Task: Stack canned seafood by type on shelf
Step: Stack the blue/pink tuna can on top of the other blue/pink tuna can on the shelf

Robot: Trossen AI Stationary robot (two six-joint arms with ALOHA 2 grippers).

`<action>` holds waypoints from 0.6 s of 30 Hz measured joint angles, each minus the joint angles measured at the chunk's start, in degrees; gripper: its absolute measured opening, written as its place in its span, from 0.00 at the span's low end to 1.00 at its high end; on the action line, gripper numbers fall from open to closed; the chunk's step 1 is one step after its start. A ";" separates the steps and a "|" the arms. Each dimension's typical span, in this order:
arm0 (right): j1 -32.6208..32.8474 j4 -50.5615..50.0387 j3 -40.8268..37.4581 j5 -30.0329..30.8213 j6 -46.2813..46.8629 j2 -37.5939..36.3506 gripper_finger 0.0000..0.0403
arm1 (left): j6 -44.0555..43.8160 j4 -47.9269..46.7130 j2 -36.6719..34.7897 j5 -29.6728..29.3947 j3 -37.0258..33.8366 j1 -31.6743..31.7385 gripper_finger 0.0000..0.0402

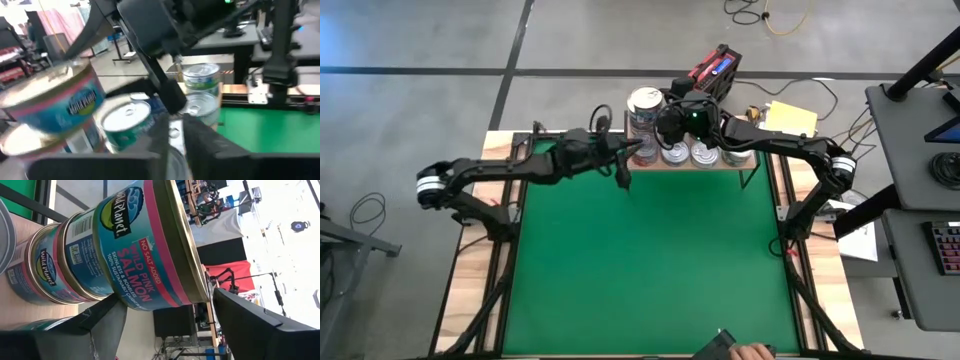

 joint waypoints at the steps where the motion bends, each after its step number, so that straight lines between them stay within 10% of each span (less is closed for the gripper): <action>1: 0.00 -0.01 0.00 0.00 0.36 0.00 0.71 | 0.81 -0.47 1.08 0.04 1.44 0.51 0.06; 18: 0.11 -0.01 0.00 -0.42 0.43 0.00 0.69 | 4.25 1.04 4.23 0.11 5.49 8.60 0.00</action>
